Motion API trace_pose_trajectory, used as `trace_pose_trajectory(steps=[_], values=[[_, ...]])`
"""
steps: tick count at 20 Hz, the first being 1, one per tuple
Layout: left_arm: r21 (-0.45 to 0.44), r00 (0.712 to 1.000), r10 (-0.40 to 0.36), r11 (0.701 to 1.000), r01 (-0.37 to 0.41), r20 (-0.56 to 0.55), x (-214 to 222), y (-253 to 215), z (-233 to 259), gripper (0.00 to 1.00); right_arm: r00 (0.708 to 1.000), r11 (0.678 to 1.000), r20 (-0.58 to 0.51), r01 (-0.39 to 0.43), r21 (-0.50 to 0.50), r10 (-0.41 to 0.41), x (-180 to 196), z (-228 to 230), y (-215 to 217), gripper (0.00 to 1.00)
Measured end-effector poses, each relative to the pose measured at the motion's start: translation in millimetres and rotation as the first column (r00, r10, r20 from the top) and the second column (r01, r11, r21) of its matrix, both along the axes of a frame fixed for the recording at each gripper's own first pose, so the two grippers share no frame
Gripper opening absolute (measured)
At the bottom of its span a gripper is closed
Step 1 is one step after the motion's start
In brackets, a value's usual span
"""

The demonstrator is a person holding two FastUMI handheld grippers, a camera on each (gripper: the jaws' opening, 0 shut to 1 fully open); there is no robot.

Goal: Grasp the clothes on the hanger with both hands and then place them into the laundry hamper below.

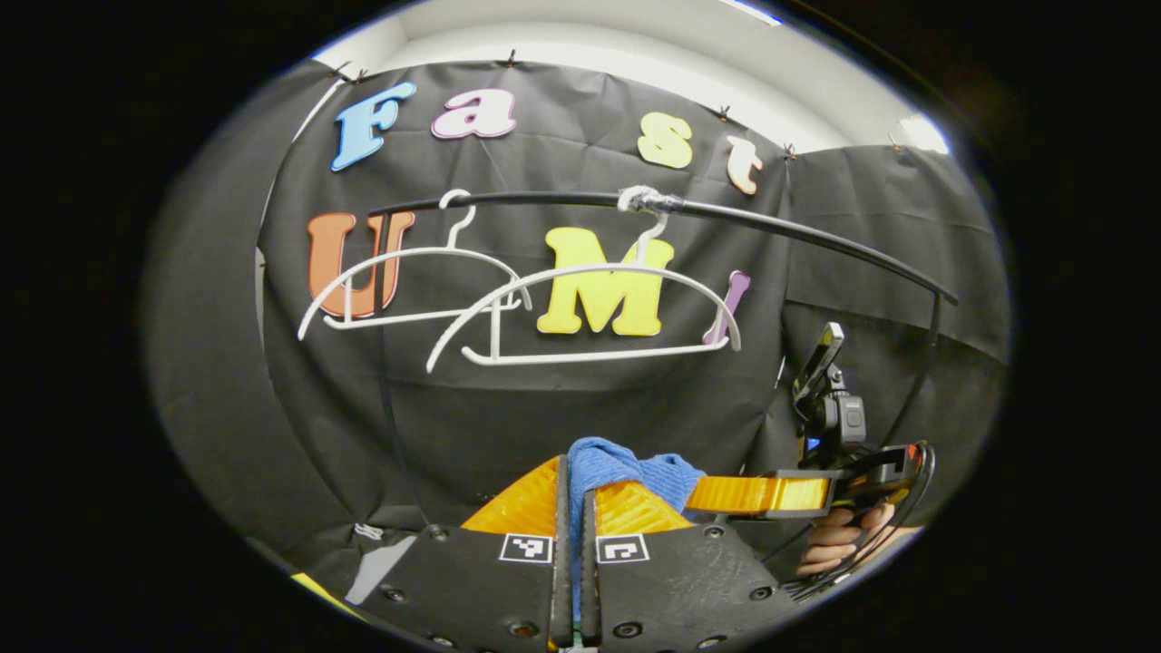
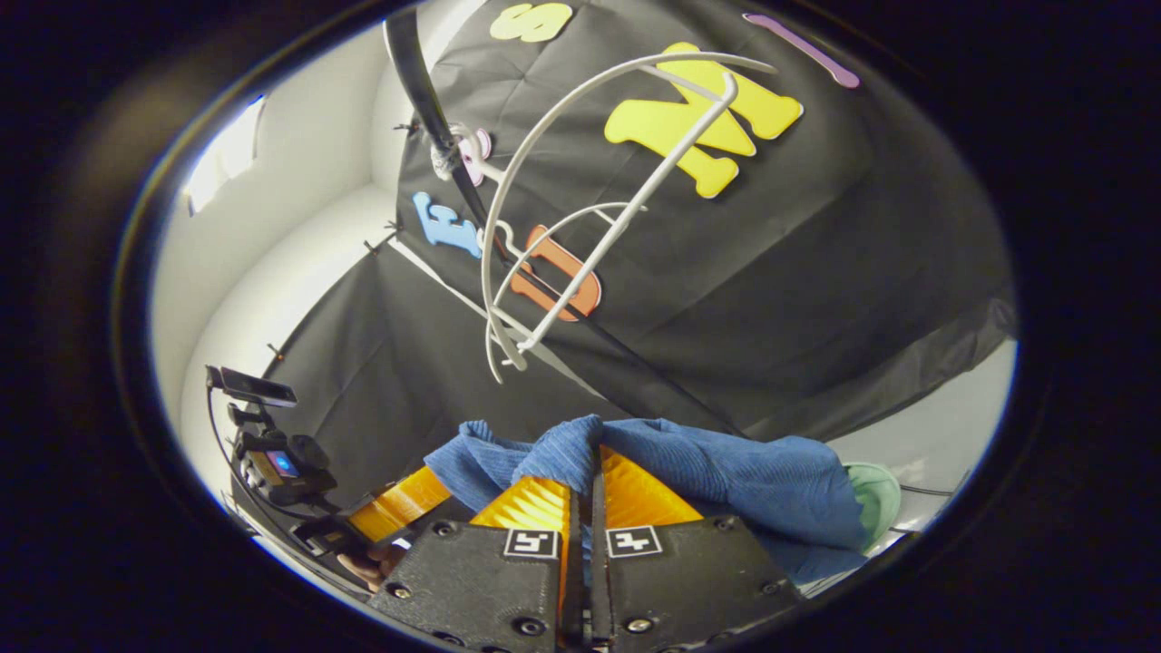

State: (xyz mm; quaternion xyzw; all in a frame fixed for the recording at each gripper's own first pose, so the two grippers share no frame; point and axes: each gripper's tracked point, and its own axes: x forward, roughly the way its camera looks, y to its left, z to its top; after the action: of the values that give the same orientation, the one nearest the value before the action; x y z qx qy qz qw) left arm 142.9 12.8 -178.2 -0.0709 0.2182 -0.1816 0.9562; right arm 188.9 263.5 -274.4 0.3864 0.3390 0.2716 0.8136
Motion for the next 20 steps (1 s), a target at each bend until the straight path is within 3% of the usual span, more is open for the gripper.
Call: trace_pose_trajectory(steps=[2,6,10,14,16,17,18,19,20], values=[[0.022,1.0,0.016,1.0,-0.016,-0.015,3.9,5.6,-12.0,0.04,0.999,1.0,-0.028,0.019,-0.002,-0.019,3.2,-16.9,-5.7,0.06],[0.076,0.99,0.063,0.996,-0.053,-0.129,0.5,11.1,-85.3,0.04,0.986,0.997,-0.16,0.024,-0.072,-0.035,4.4,-91.6,-14.1,0.06],[0.134,0.951,0.125,0.987,-0.09,-0.284,-16.4,20.8,-174.4,0.04,0.951,0.982,-0.305,-0.011,-0.191,-0.049,-3.6,-183.3,-14.8,0.06],[0.165,0.907,0.138,0.983,-0.077,-0.398,-29.9,17.9,-243.7,0.04,0.904,0.953,-0.419,-0.049,-0.3,-0.086,-16.0,-249.2,-20.0,0.07],[0.223,0.875,0.179,0.971,-0.084,-0.45,-36.6,26.6,-274.8,0.04,0.872,0.914,-0.482,-0.127,-0.385,-0.081,-27.6,-275.1,-23.6,0.05],[0.241,0.848,0.192,0.967,-0.078,-0.495,-45.9,31.3,-288.1,0.04,0.858,0.883,-0.509,-0.189,-0.43,-0.065,-37.2,-283.1,-29.9,0.1],[0.254,0.824,0.205,0.964,-0.077,-0.529,-54.8,34.2,-297.4,0.11,0.85,0.84,-0.525,-0.251,-0.48,-0.046,-44.6,-288.7,-39.8,0.24],[0.267,0.809,0.217,0.961,-0.078,-0.546,-62.2,39.3,-300.7,0.29,0.847,0.798,-0.531,-0.302,-0.521,-0.027,-51.5,-289.4,-41.7,0.27],[0.275,0.804,0.227,0.958,-0.082,-0.55,-65.2,43.7,-296.0,0.41,0.851,0.768,-0.525,-0.329,-0.549,-0.011,-57.7,-286.3,-45.6,0.41]])
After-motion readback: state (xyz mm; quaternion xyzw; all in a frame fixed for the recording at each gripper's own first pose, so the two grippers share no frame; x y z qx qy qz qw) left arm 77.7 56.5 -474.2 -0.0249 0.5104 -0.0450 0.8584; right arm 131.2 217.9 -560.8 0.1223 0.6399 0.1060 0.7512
